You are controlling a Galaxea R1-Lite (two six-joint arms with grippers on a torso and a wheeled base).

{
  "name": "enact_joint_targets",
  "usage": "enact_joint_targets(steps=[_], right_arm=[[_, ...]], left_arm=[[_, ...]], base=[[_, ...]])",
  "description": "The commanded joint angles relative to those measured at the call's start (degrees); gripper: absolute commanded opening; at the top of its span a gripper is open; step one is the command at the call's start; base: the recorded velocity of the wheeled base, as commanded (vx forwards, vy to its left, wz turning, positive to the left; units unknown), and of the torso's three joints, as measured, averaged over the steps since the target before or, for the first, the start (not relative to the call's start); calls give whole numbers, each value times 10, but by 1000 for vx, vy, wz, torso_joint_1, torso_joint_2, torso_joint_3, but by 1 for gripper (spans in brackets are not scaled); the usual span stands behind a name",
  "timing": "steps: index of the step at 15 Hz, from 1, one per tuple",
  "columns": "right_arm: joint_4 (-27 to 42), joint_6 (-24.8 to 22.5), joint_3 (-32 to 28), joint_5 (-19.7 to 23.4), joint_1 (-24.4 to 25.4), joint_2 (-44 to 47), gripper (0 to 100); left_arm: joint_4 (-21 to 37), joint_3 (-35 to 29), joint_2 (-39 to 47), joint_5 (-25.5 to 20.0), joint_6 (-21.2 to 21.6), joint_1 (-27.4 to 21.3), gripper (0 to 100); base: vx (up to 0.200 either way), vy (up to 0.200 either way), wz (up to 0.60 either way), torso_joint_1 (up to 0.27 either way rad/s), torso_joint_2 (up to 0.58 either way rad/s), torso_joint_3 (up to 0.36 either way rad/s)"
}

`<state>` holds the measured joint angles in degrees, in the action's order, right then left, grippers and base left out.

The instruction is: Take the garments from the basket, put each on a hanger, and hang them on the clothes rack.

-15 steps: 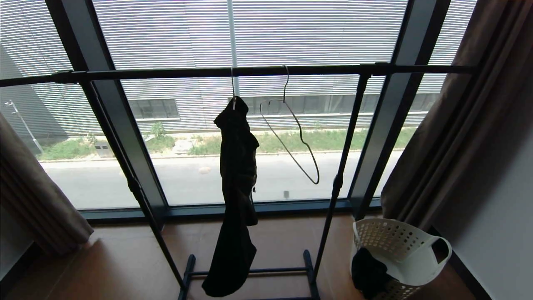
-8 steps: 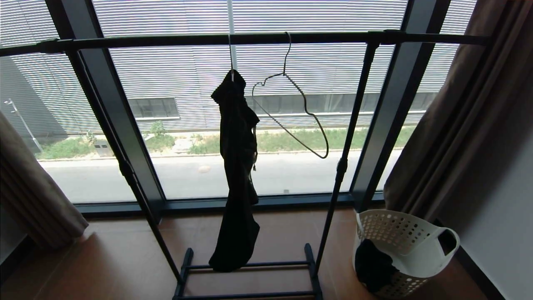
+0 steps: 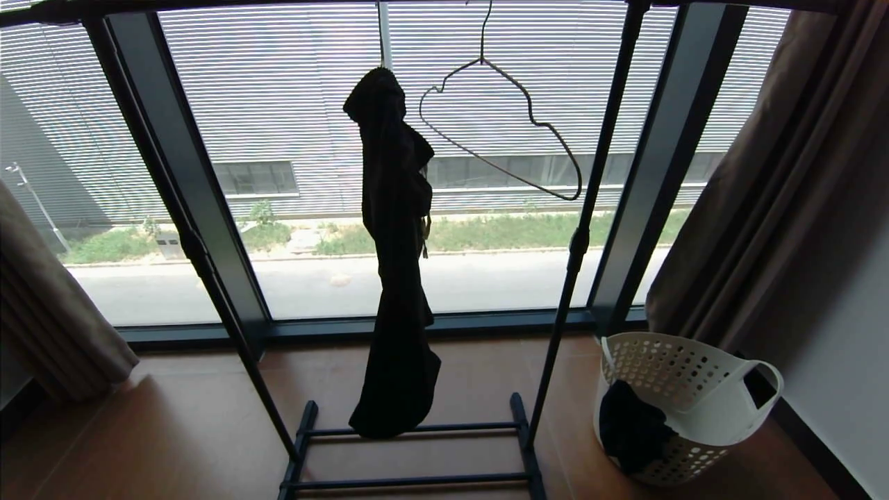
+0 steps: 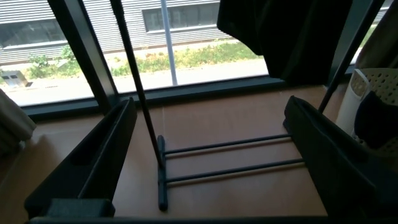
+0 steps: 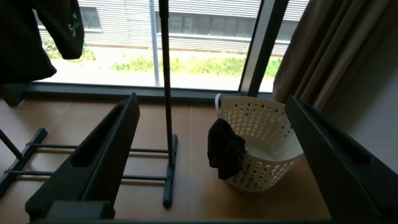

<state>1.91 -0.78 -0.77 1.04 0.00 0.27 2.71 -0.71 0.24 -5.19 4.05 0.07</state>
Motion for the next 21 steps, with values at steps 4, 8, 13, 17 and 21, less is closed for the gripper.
enact_joint_targets(steps=[4, 8, 13, 17, 21], right_arm=[[0, 0, 0, 0, 0, 1, 100], [0, 0, 0, 0, 0, 1, 100], [0, 0, 0, 0, 0, 1, 100], [0, 0, 0, 0, 0, 1, 100], [0, 0, 0, 0, 0, 1, 100]], left_arm=[[0, 0, 1, 0, 1, 0, 100], [0, 0, 1, 0, 2, 0, 100], [1, 0, 1, -1, 1, 0, 100], [1, 0, 1, -1, 2, 0, 100], [2, 0, 1, -1, 2, 0, 100]], base=[[0, 0, 0, -69, 382, 311], [0, 0, -300, -5, 66, 56], [0, 0, -480, 2, 7, 7], [0, -200, 0, 4, 2, 2], [0, -200, 0, -1, 2, 5]])
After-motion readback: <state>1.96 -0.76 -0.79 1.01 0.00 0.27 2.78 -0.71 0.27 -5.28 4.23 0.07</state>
